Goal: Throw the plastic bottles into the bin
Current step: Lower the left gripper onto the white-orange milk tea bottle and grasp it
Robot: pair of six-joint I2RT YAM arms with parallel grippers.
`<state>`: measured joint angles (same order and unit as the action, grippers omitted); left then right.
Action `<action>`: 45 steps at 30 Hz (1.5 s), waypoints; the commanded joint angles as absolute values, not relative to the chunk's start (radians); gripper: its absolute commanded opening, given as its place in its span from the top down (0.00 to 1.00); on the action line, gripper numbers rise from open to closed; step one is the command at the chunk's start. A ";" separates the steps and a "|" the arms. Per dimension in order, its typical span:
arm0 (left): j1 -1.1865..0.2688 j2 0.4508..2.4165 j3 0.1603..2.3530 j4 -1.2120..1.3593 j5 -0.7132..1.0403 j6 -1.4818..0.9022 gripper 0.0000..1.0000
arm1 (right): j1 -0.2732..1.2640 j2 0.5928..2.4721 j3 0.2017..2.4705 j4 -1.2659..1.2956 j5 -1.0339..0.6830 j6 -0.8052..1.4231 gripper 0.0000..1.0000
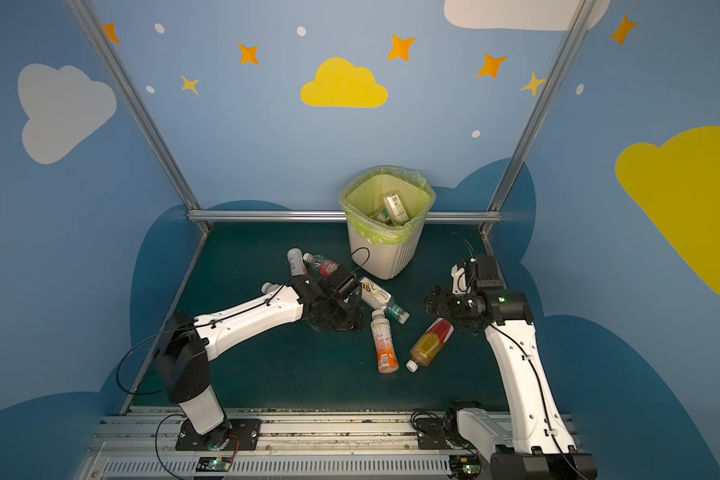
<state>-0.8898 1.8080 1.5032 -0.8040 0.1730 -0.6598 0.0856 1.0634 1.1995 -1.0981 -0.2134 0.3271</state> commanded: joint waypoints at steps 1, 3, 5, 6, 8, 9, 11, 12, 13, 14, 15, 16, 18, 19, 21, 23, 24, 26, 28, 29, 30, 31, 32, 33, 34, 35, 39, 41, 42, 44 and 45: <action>-0.908 1.892 1.564 -0.834 0.181 -0.681 0.14 | 0.072 1.030 1.180 -1.118 -0.258 0.284 0.13; -0.913 1.942 1.602 -0.844 0.176 -0.682 0.12 | 0.066 1.019 1.175 -1.120 -0.273 0.270 0.13; -0.917 1.979 1.634 -0.848 0.164 -0.684 0.10 | 0.059 1.014 1.174 -1.125 -0.284 0.253 0.13; -0.917 1.996 1.648 -0.847 0.158 -0.686 0.09 | 0.055 1.014 1.175 -1.126 -0.292 0.245 0.13; -0.919 2.028 1.674 -0.837 0.158 -0.687 0.07 | 0.047 1.017 1.181 -1.135 -0.309 0.229 0.13; -0.917 2.041 1.686 -0.833 0.158 -0.688 0.04 | 0.044 1.018 1.183 -1.137 -0.315 0.222 0.13; -0.922 2.074 1.718 -0.830 0.159 -0.684 0.04 | 0.038 1.019 1.187 -1.136 -0.330 0.214 0.13; -0.920 2.088 1.734 -0.830 0.160 -0.681 0.04 | 0.034 1.019 1.189 -1.135 -0.336 0.209 0.13; -0.924 2.105 1.750 -0.831 0.158 -0.680 0.05 | 0.031 1.020 1.190 -1.134 -0.343 0.206 0.13; -0.925 2.120 1.764 -0.830 0.158 -0.678 0.05 | 0.028 1.020 1.193 -1.134 -0.349 0.202 0.13; -0.926 2.133 1.775 -0.829 0.157 -0.678 0.06 | 0.025 1.021 1.195 -1.134 -0.354 0.199 0.13; -0.928 2.145 1.784 -0.825 0.156 -0.678 0.09 | 0.021 1.024 1.198 -1.134 -0.361 0.194 0.13; -0.931 2.163 1.797 -0.811 0.157 -0.679 0.15 | 0.014 1.028 1.201 -1.134 -0.372 0.184 0.13; -0.930 2.173 1.802 -0.806 0.153 -0.681 0.17 | 0.013 1.030 1.204 -1.134 -0.375 0.177 0.13; -0.930 2.188 1.814 -0.802 0.145 -0.686 0.19 | 0.006 1.038 1.210 -1.134 -0.381 0.167 0.13; -0.930 2.204 1.828 -0.805 0.137 -0.684 0.19 | -0.001 1.045 1.217 -1.132 -0.389 0.158 0.13; -0.929 2.214 1.837 -0.807 0.135 -0.685 0.19 | -0.002 1.048 1.222 -1.134 -0.392 0.152 0.13; -0.930 2.233 1.856 -0.814 0.134 -0.684 0.19 | -0.008 1.054 1.229 -1.132 -0.397 0.146 0.13; -0.930 2.254 1.878 -0.821 0.139 -0.681 0.19 | -0.012 1.062 1.235 -1.130 -0.397 0.144 0.13; -0.930 2.263 1.888 -0.825 0.141 -0.680 0.19 | -0.011 1.064 1.237 -1.130 -0.399 0.143 0.13; -0.930 2.271 1.899 -0.828 0.143 -0.679 0.20 | -0.014 1.067 1.238 -1.129 -0.404 0.143 0.13; -0.929 2.278 1.907 -0.831 0.144 -0.679 0.20 | -0.014 1.069 1.239 -1.128 -0.408 0.143 0.13; -0.930 2.284 1.915 -0.834 0.146 -0.678 0.21 | -0.014 1.072 1.239 -1.126 -0.412 0.143 0.13; -0.929 2.290 1.922 -0.839 0.146 -0.676 0.24 | -0.014 1.075 1.239 -1.124 -0.413 0.144 0.13; -0.929 2.293 1.926 -0.843 0.147 -0.675 0.26 | -0.015 1.077 1.240 -1.125 -0.414 0.145 0.13; -0.928 2.297 1.929 -0.847 0.148 -0.673 0.28 | -0.014 1.078 1.241 -1.123 -0.414 0.144 0.13; -0.928 2.300 1.932 -0.863 0.151 -0.662 0.43 | -0.017 1.079 1.243 -1.123 -0.413 0.145 0.13; -0.928 2.288 1.927 -0.868 0.145 -0.657 0.48 | -0.018 1.078 1.243 -1.123 -0.413 0.146 0.13; -0.927 2.275 1.923 -0.870 0.140 -0.654 0.50 | -0.018 1.078 1.244 -1.122 -0.413 0.146 0.13; -0.925 2.246 1.908 -0.874 0.133 -0.647 0.51 | -0.020 1.076 1.244 -1.122 -0.411 0.148 0.13; -0.927 2.227 1.899 -0.876 0.130 -0.644 0.51 | -0.021 1.076 1.244 -1.122 -0.411 0.149 0.13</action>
